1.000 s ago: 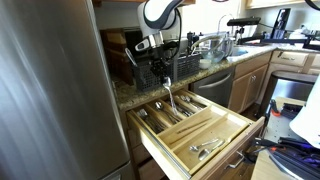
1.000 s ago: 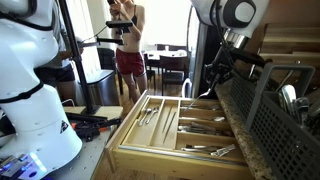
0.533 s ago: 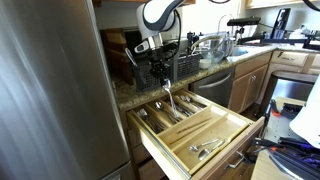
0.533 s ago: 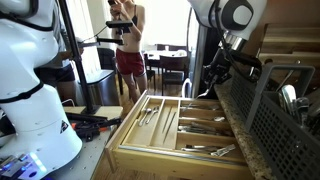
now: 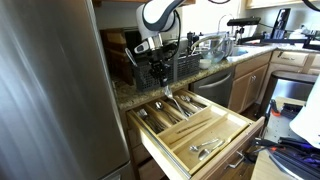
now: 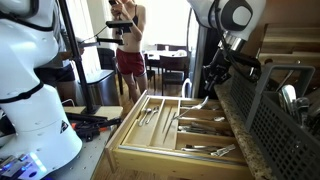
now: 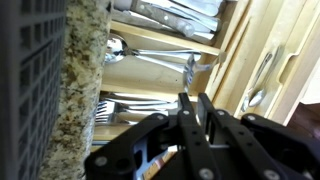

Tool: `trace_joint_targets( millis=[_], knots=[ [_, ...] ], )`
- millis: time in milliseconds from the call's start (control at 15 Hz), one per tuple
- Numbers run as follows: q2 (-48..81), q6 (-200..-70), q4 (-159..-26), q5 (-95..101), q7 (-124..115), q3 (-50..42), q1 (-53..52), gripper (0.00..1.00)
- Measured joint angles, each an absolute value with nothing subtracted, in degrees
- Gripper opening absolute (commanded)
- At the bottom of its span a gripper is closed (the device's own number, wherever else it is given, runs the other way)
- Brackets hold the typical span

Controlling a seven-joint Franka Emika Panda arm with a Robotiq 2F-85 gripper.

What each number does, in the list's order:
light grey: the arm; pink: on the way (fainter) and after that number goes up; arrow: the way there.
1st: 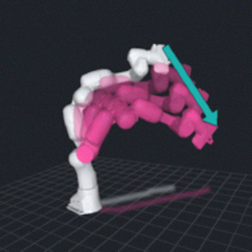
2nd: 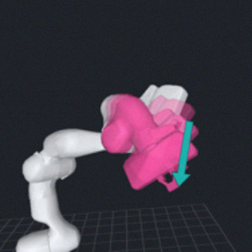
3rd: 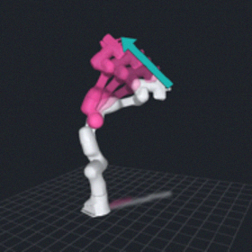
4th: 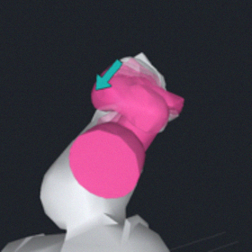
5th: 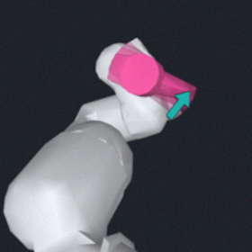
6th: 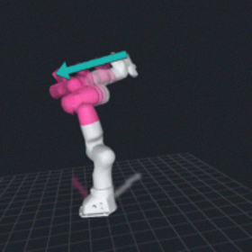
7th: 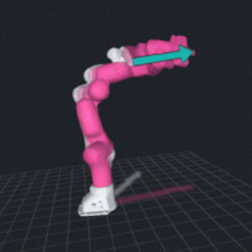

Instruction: Take the spoon from the utensil holder and put it in the drawer with the other spoons

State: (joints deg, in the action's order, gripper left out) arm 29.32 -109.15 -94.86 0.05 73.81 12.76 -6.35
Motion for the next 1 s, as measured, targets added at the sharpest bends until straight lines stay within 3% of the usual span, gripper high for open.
trace_joint_targets(
  millis=[133,200,1000],
  knots=[
    [29.32,-109.15,-94.86,0.05,73.81,12.76,-6.35,0.32],
    [29.32,-109.15,-94.86,0.05,73.81,12.76,-6.35,0.34],
    [29.32,-109.15,-94.86,0.05,73.81,12.76,-6.35,0.34]
  ],
)
